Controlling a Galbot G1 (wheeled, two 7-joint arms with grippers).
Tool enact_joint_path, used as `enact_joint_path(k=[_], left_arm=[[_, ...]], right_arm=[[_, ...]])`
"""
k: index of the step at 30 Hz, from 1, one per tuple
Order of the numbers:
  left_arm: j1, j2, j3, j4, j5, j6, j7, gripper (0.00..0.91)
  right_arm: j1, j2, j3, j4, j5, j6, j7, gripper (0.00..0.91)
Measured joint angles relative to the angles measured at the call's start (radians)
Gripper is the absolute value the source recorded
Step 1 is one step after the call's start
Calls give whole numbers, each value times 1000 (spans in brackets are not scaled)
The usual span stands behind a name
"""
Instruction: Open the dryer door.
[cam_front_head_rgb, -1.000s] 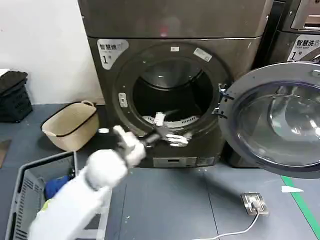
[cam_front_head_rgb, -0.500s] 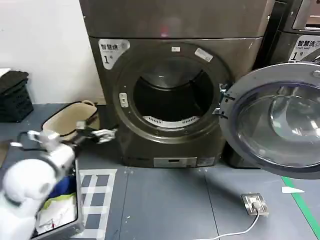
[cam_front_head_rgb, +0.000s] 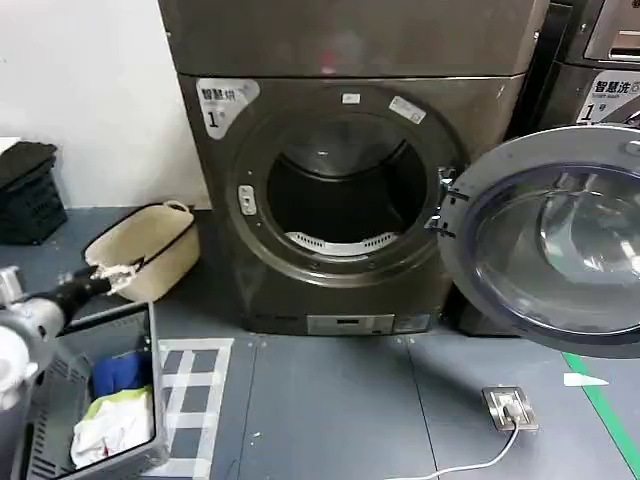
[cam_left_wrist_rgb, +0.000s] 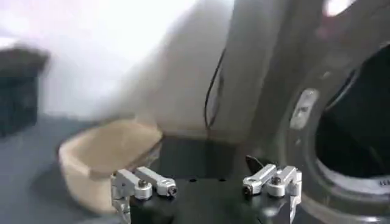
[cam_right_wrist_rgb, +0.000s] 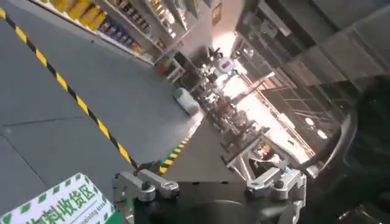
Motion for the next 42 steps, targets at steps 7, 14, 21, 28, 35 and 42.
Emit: enact_joint_path(k=[7, 14, 21, 28, 35, 42], left_arm=[[67, 107, 36, 25, -349, 0, -237, 907], [54, 172, 92, 94, -632, -1, -394, 907], [35, 196, 125, 177, -794, -1, -490, 907], [14, 204, 113, 285, -871, -2, -565, 907], [41, 216, 94, 383, -966, -2, -637, 907], [55, 217, 93, 442, -1000, -1, -645, 907]], right_arm=[[5, -10, -7, 7, 8, -2, -12, 907], [-3, -21, -3, -8, 24, 13, -18, 907], [-8, -21, 0, -13, 33, 21, -22, 907], [-5, -20, 0, -23, 33, 36, -28, 907], [3, -33, 1, -32, 31, 42, -35, 907], [7, -36, 0, -42, 29, 57, -41, 907]])
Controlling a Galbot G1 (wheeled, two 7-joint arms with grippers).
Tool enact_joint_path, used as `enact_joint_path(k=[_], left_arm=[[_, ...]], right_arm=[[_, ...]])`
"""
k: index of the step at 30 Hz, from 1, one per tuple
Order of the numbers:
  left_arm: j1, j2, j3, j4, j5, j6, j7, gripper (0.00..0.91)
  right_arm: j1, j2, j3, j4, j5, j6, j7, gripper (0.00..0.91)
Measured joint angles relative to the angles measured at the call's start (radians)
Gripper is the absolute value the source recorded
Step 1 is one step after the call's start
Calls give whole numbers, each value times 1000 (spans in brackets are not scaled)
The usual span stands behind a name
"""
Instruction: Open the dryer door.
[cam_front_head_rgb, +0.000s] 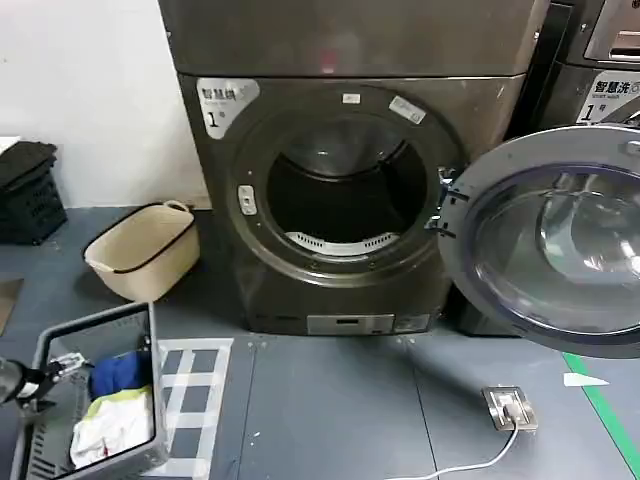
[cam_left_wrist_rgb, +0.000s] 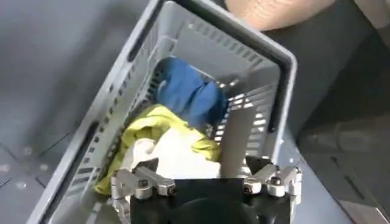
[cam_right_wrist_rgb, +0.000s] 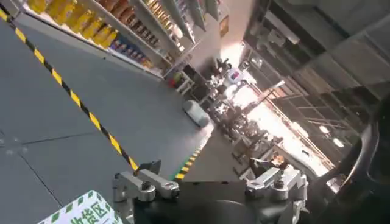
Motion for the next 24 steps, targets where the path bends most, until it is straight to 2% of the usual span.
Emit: enact_joint_path(k=[13, 18, 24], left_arm=[[5, -2, 15, 28, -25, 0, -5, 907], [-10, -4, 37, 16, -103, 0, -79, 907], [-10, -2, 49, 8, -142, 0, -125, 907]], right_arm=[[2, -2, -1, -12, -2, 14, 1, 907], [1, -8, -2, -19, -2, 14, -1, 907], [1, -11, -1, -29, -2, 20, -3, 907]])
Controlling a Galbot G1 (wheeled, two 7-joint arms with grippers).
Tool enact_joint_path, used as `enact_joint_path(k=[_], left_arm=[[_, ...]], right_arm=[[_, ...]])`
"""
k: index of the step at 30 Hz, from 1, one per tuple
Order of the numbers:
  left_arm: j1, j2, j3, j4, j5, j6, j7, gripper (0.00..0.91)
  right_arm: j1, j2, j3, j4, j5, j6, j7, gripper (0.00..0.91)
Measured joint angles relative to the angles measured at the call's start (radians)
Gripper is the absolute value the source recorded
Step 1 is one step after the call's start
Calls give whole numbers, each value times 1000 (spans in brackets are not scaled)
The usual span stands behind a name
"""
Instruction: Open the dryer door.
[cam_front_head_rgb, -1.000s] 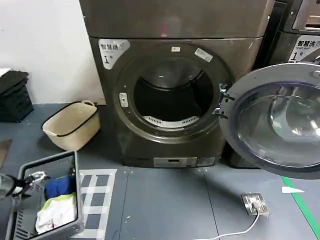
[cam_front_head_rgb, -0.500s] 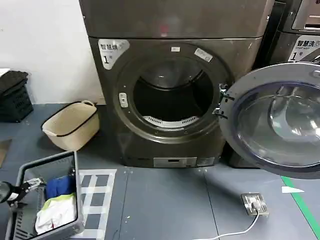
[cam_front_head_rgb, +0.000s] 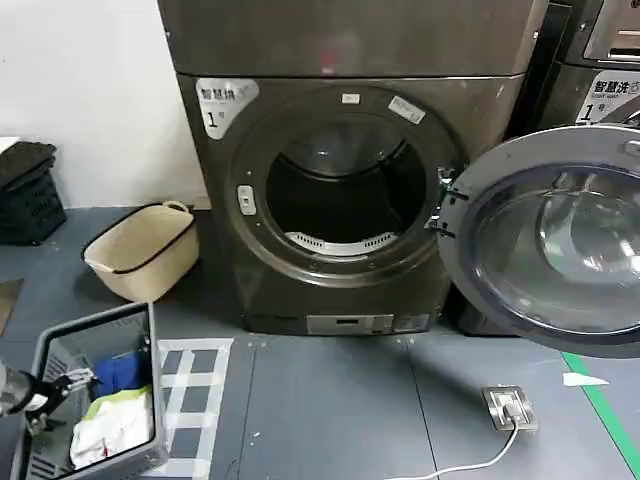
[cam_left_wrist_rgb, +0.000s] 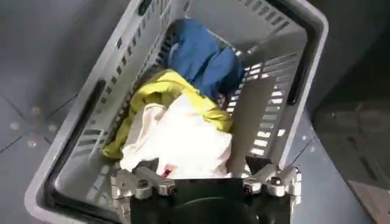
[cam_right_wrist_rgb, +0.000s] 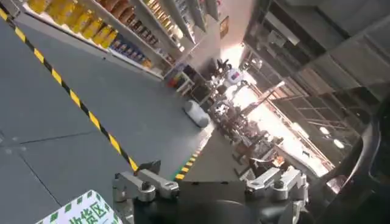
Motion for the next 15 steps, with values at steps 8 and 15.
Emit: enact_joint_path(k=[8, 15], left_arm=[[4, 5, 0, 8, -33, 0, -28, 907], [6, 5, -1, 7, -49, 0, -37, 907]], right_arm=[[2, -1, 1, -3, 0, 5, -8, 907], [4, 3, 1, -1, -10, 6, -8, 907]])
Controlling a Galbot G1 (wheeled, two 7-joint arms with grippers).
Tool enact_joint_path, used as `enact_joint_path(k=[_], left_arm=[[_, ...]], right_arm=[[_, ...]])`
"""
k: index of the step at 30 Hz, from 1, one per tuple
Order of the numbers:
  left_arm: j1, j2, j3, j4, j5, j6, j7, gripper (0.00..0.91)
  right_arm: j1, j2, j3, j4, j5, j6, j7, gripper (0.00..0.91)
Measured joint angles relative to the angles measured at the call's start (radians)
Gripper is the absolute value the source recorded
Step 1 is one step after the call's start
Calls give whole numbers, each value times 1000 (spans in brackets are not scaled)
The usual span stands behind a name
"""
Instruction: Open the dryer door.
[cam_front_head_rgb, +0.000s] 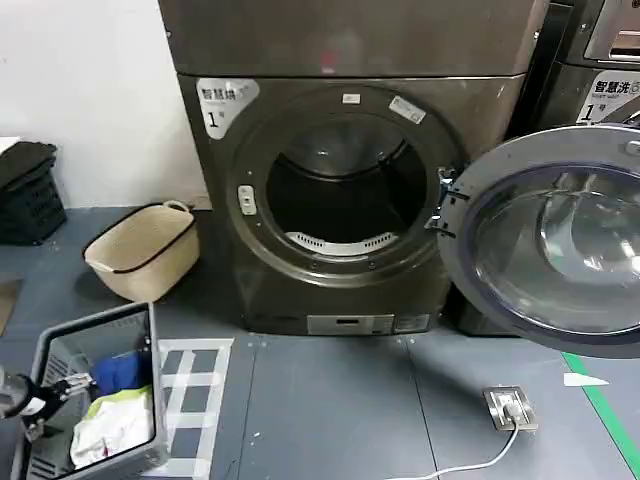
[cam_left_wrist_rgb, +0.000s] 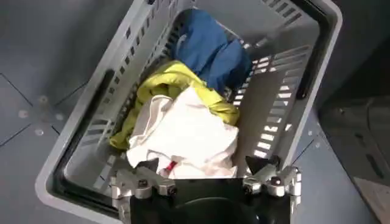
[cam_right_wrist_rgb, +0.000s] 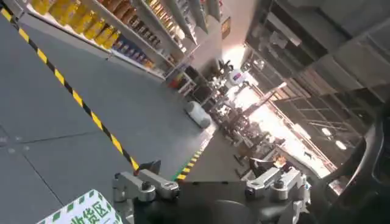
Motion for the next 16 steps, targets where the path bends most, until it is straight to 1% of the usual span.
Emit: enact_joint_path(k=[16], left_arm=[[-3, -10, 0, 6, 9, 0, 1, 907]], right_arm=[[7, 2, 1, -1, -16, 7, -9, 907]])
